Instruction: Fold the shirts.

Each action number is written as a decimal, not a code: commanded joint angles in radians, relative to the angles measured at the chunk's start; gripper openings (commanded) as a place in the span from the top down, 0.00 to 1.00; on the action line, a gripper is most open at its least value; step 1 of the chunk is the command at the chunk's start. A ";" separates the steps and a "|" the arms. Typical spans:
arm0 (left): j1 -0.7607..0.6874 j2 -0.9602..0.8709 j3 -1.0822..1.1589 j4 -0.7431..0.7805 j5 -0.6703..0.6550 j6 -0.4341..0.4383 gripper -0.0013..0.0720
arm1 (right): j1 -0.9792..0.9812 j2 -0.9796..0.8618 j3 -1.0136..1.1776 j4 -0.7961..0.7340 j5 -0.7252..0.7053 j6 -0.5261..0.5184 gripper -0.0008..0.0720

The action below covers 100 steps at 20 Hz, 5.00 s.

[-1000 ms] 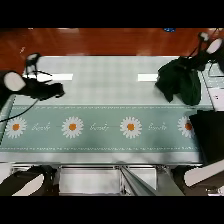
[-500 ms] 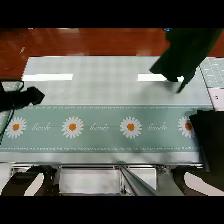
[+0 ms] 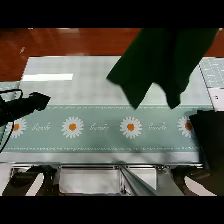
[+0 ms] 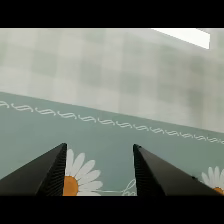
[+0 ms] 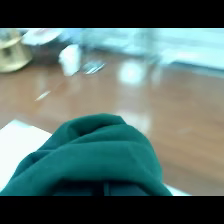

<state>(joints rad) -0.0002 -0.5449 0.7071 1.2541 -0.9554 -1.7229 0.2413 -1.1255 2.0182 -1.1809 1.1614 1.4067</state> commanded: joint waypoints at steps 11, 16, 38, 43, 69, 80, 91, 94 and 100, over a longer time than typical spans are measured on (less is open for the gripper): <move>0.067 0.011 0.002 -0.026 0.024 0.110 0.29 | 0.530 -0.261 -0.563 0.068 -0.139 0.131 0.95; 0.067 0.007 0.000 -0.025 -0.018 0.111 0.29 | 0.584 -0.494 -0.584 0.224 -0.328 0.199 0.66; 0.336 -0.642 -0.117 -0.344 -0.362 0.489 0.29 | -0.684 0.486 -1.523 0.396 0.014 -0.024 0.43; 0.309 -0.685 -0.206 -0.510 -0.336 0.624 0.29 | -0.692 0.485 -1.604 0.436 0.018 -0.039 0.43; 0.199 -0.685 -0.203 -0.513 -0.201 0.623 0.96 | -0.679 -0.043 -1.645 0.729 -0.053 -0.312 0.43; 0.199 -0.685 -0.203 -0.513 -0.196 0.623 0.96 | -0.265 -0.304 -1.368 0.815 -0.232 -0.206 0.43; 0.199 -0.685 -0.203 -0.513 -0.196 0.623 0.96 | -0.118 -0.347 -1.315 0.813 -0.242 -0.168 0.43; 0.199 -0.685 -0.203 -0.513 -0.194 0.623 0.96 | -0.118 -0.347 -1.315 0.812 -0.242 -0.172 0.63; 0.199 -0.662 -0.101 -0.515 -0.217 0.622 0.96 | -0.137 -0.306 -1.164 0.698 -0.118 -0.182 0.95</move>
<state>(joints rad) 0.1986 -1.2205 0.5480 0.7406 -1.1522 -1.1000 0.1131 -1.4574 0.7780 -0.4049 0.9871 1.2015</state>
